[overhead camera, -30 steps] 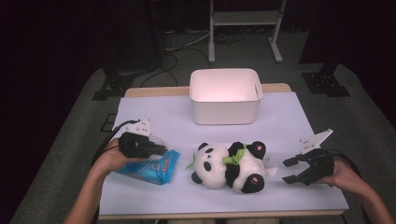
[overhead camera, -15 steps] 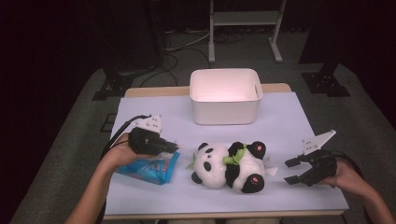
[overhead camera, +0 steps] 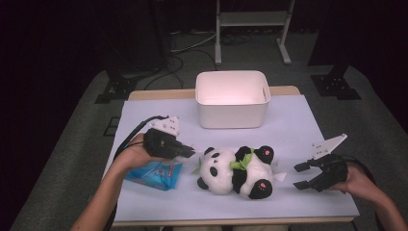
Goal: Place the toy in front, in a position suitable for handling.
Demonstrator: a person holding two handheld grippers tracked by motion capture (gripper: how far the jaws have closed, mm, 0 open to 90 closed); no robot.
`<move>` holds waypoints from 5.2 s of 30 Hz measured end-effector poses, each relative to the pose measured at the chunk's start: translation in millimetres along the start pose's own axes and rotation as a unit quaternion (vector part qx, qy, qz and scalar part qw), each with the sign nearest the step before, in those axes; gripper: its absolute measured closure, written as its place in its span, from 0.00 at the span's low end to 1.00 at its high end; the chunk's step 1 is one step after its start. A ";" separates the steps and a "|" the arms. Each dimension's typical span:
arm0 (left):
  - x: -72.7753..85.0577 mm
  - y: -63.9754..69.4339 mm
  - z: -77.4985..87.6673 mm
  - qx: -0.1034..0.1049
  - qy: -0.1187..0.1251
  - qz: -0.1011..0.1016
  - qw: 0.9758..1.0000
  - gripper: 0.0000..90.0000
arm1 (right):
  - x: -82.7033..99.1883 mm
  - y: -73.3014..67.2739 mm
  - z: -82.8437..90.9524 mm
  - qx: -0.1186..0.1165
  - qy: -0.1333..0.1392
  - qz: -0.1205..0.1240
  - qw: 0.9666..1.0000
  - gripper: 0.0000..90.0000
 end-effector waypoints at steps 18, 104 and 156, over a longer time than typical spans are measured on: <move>-34.9 9.5 -48.0 0.050 -0.005 -0.032 0.998 0.97 | 4.5 0.1 3.5 0.002 0.005 -0.001 1.000 0.33; -78.7 36.2 -128.6 0.120 -0.041 -0.067 0.990 0.88 | -116.6 -44.1 -27.2 -0.100 0.039 0.112 0.988 0.81; 4.6 -0.1 -75.2 0.033 -0.044 0.003 0.999 0.56 | -90.1 -28.4 -24.9 -0.051 -0.002 0.080 0.995 0.94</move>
Point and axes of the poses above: each handheld gripper's, and its own axes: z roughly backward along the jaws, x roughly out of its underside, y roughly to its right, the point moved 3 cm from there along -z, roughly forward along the jaws, and after that the axes turned 11 degrees about y, right-handed, at the moved point
